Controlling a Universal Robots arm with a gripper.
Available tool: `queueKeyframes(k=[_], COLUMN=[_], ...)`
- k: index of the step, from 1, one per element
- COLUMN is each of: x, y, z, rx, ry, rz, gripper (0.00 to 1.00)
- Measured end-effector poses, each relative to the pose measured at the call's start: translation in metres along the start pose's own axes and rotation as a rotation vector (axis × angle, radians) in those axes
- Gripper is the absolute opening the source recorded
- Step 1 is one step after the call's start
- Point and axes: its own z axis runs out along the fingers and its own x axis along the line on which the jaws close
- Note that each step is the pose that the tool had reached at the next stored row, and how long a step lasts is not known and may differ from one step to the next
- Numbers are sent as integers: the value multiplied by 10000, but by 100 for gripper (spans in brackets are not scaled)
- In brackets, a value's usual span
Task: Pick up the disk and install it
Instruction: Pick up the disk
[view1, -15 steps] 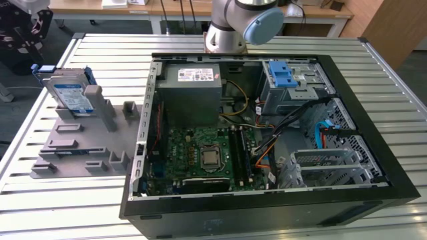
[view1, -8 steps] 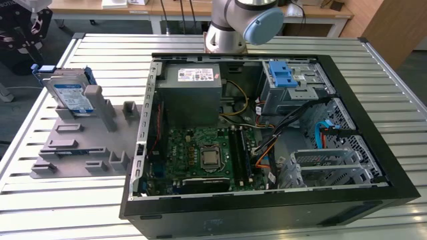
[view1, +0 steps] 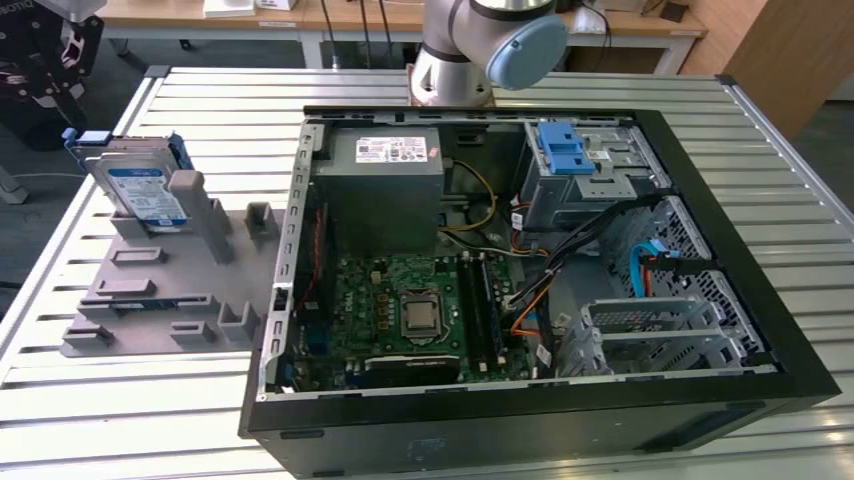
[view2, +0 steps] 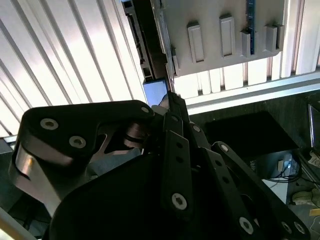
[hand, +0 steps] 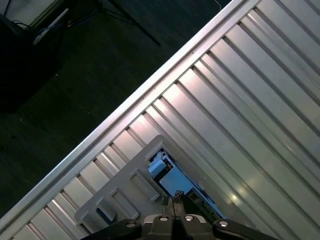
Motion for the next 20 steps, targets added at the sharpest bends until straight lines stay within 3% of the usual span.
queueKeyframes(k=[9,20], x=[0,0], y=[0,0], z=[0,0], rx=[0,-1], ry=[3,32], rz=[-81,-763], gripper=[11,11])
